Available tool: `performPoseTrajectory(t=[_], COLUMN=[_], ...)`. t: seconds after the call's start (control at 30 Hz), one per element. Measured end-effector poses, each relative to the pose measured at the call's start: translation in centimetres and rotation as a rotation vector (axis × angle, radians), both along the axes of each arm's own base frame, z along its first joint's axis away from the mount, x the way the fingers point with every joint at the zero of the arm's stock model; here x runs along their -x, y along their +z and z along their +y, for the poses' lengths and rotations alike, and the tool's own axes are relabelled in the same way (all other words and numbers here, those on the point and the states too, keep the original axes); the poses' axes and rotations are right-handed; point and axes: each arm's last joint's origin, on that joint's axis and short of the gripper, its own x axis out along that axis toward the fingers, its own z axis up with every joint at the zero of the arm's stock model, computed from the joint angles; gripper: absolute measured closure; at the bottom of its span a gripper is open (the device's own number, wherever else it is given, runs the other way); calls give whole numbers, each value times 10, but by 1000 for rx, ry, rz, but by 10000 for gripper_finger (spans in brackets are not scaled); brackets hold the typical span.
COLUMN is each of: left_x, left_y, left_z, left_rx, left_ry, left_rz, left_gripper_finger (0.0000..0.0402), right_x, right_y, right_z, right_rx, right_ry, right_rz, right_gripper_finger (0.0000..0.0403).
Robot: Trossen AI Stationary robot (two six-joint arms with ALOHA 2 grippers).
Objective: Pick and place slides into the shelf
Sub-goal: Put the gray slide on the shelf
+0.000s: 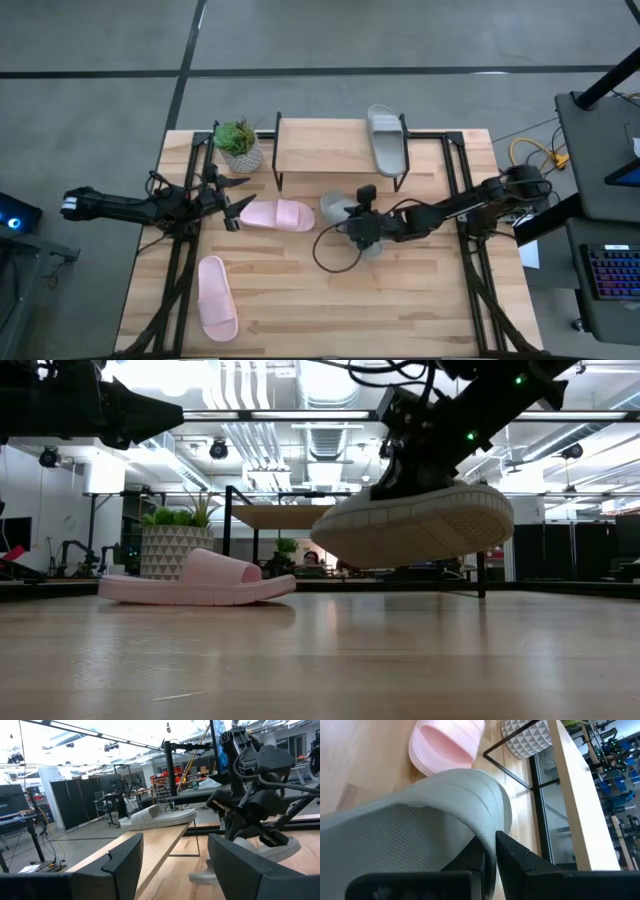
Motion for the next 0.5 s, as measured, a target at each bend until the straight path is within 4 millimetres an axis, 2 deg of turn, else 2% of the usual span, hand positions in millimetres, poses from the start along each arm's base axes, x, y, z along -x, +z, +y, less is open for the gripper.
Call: performPoseTrajectory(t=[0.27,0.5], left_x=[0,0], left_y=[0,0], left_z=[0,0], left_rx=[0,0], left_ry=[0,0], left_rz=[0,0], left_gripper_finger=[194,194], right_x=[3,9], right_y=[8,25], right_z=[6,10], right_rx=[-14,-43], right_ry=[14,23], right_rz=[-36,-111], right_gripper_finger=[375,375])
